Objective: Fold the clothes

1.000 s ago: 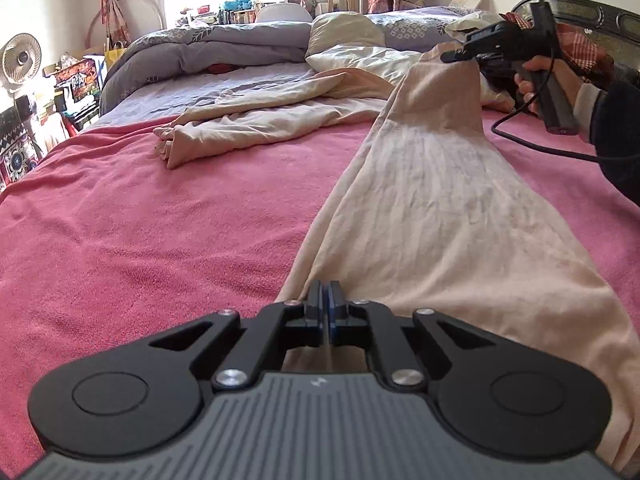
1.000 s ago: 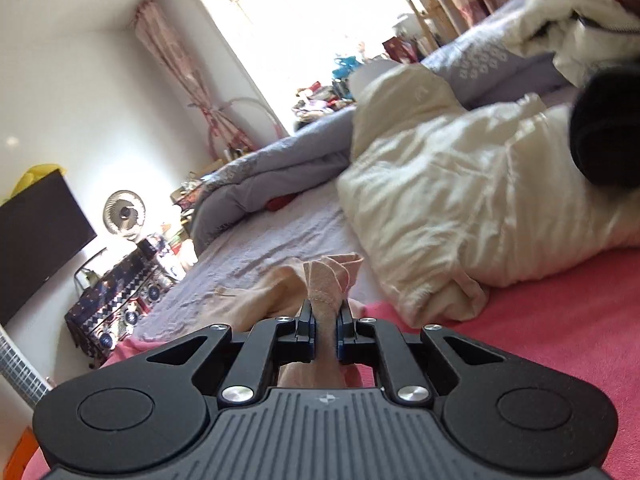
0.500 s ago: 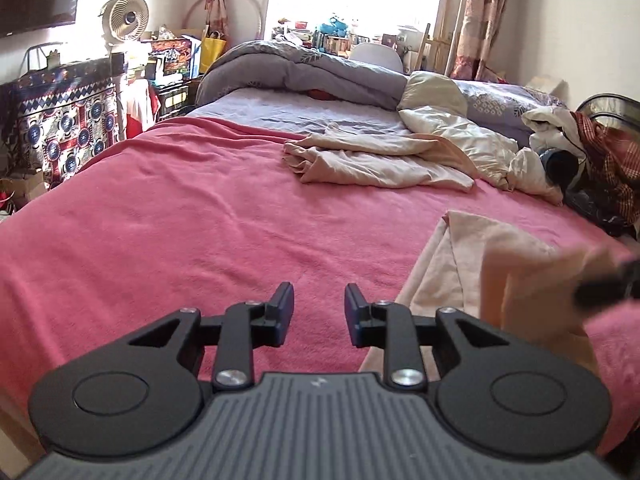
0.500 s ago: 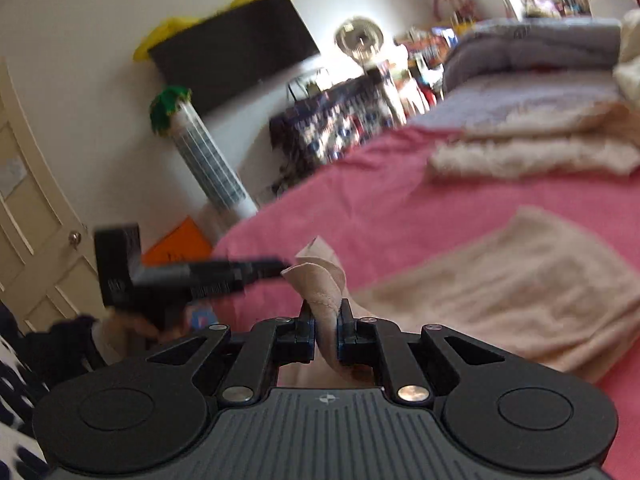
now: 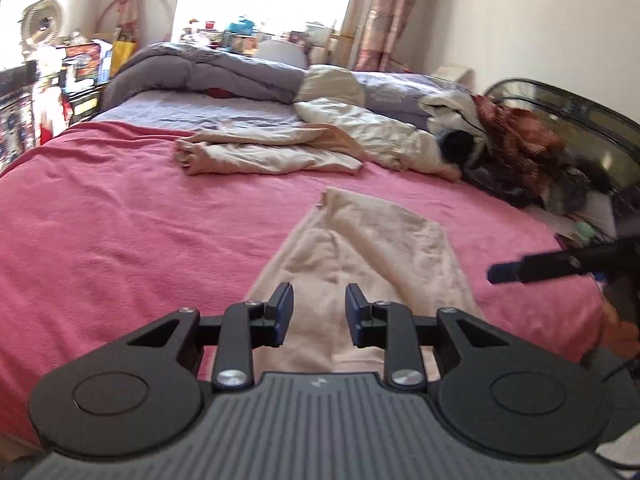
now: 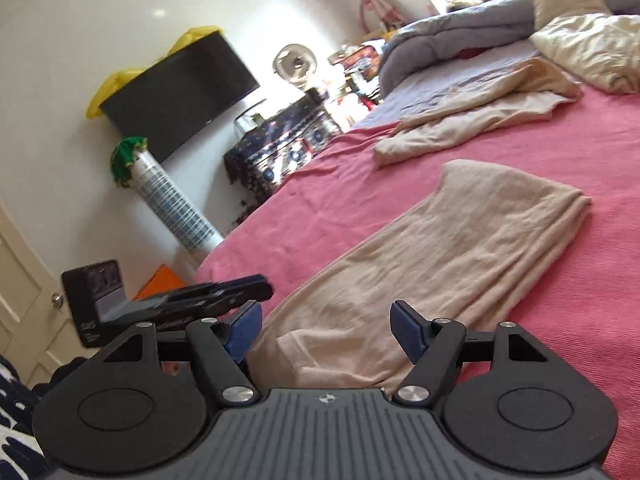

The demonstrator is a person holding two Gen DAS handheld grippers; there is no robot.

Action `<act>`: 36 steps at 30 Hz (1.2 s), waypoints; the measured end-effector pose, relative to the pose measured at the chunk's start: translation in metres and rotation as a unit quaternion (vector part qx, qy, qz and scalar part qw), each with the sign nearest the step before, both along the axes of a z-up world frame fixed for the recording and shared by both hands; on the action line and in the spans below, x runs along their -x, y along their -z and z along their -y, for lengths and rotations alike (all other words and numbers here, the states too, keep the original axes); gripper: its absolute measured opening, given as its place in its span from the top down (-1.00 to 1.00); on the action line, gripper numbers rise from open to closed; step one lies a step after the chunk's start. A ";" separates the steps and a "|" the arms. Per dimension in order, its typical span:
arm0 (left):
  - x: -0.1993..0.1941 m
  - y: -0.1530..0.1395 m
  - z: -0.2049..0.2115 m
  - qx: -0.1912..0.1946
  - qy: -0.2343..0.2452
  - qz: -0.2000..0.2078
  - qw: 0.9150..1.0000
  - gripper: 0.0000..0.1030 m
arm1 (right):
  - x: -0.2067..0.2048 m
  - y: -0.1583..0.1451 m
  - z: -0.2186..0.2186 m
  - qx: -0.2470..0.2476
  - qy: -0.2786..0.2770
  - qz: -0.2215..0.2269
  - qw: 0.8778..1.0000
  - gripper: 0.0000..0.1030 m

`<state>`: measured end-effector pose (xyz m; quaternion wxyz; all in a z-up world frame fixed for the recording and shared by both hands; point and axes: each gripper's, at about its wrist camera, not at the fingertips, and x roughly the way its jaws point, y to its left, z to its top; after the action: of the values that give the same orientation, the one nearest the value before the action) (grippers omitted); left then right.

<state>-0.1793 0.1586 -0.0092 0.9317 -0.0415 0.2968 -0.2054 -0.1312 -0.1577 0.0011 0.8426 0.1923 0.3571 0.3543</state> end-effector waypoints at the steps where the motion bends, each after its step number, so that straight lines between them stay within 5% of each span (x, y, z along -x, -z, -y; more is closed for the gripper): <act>1: 0.002 0.003 0.005 0.004 0.009 -0.010 1.000 0.21 | 0.001 0.003 0.002 0.008 0.007 -0.003 1.000 -0.38; 5: 0.007 0.017 0.004 0.068 0.010 -0.080 0.994 0.18 | 0.011 0.024 0.002 0.007 0.014 -0.032 0.999 -0.34; 9: 0.006 0.030 -0.014 0.153 -0.025 -0.157 0.975 0.18 | 0.016 0.050 0.004 -0.084 0.018 -0.116 0.990 -0.29; 11: 0.005 0.034 -0.019 0.165 -0.036 -0.179 0.969 0.18 | 0.019 0.064 0.004 -0.153 0.018 -0.176 0.972 -0.27; 13: 0.005 0.035 -0.017 0.147 -0.046 -0.172 0.973 0.18 | 0.021 0.076 0.001 -0.202 0.023 -0.221 0.954 -0.26; 17: 0.005 0.038 -0.015 0.142 -0.050 -0.170 0.974 0.18 | 0.014 0.095 -0.005 -0.218 0.079 -0.288 0.929 -0.26; 20: 0.006 0.038 -0.014 0.135 -0.048 -0.165 0.976 0.18 | 0.005 0.115 -0.006 -0.259 0.129 -0.350 0.891 -0.12; 21: 0.007 0.037 -0.014 0.133 -0.047 -0.164 0.976 0.18 | 0.003 0.121 -0.007 -0.278 0.140 -0.368 0.876 0.10; 23: 0.008 0.037 -0.014 0.129 -0.046 -0.161 0.977 0.18 | 0.001 0.123 -0.012 -0.272 0.152 -0.385 0.869 0.60; 24: 0.008 0.037 -0.014 0.129 -0.045 -0.161 0.978 0.18 | 0.001 0.122 -0.014 -0.268 0.155 -0.388 0.868 0.66; 32: 0.009 0.029 -0.014 0.147 -0.017 -0.144 0.978 0.15 | 0.000 0.119 -0.010 -0.328 0.155 -0.391 0.846 0.69; 36: 0.008 0.028 0.001 0.159 0.038 -0.142 0.976 0.09 | -0.019 0.099 -0.009 -0.345 0.135 -0.364 0.855 0.69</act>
<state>-0.1871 0.1574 -0.0367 0.8529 -0.2065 0.3912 -0.2772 -0.1122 -0.1487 -0.0979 0.5714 0.6318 0.4643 0.2423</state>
